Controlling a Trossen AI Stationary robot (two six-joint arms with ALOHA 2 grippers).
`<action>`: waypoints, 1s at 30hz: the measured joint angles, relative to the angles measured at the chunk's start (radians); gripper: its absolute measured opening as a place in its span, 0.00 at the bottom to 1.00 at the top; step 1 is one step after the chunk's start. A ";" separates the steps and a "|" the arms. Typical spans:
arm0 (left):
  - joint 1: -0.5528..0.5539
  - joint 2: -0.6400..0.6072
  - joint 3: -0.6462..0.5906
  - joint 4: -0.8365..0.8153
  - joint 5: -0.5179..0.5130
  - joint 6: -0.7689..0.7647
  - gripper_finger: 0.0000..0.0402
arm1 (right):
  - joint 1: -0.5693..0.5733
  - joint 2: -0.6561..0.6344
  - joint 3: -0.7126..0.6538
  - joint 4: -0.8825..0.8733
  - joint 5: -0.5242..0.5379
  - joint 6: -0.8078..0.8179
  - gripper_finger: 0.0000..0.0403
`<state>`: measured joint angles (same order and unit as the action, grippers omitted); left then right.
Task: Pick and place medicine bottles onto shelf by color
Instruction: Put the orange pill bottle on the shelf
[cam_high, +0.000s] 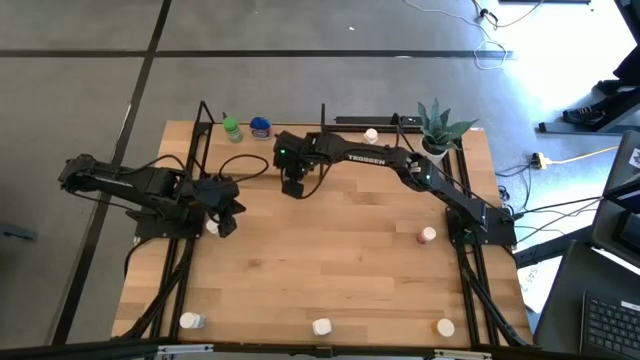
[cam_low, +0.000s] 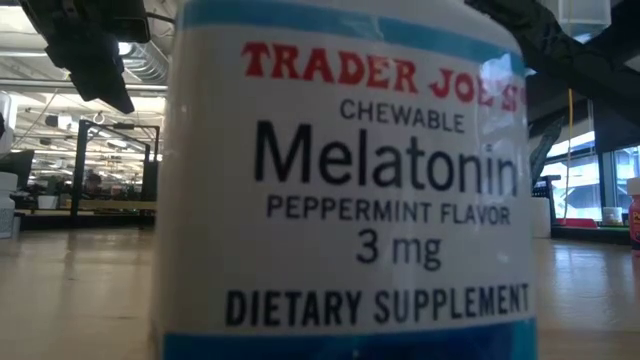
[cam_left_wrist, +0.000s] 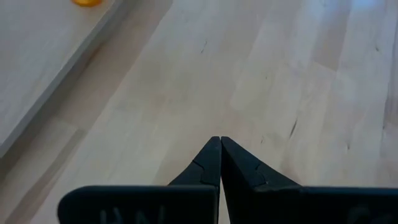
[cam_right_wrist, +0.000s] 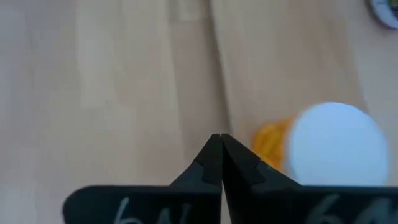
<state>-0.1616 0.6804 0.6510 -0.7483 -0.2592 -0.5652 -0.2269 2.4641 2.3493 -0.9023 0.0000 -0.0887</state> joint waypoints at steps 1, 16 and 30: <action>0.000 0.000 0.000 0.000 -0.002 0.000 0.00 | -0.002 0.000 0.000 0.001 0.008 0.000 0.00; 0.000 0.000 0.000 0.000 -0.052 0.000 0.00 | -0.054 0.003 0.000 0.024 0.021 -0.025 0.00; 0.000 0.000 0.000 -0.008 -0.073 0.000 0.00 | -0.116 0.003 0.000 0.060 0.036 -0.051 0.00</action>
<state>-0.1619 0.6807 0.6510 -0.7563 -0.3325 -0.5652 -0.3425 2.4668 2.3493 -0.8426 0.0364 -0.1398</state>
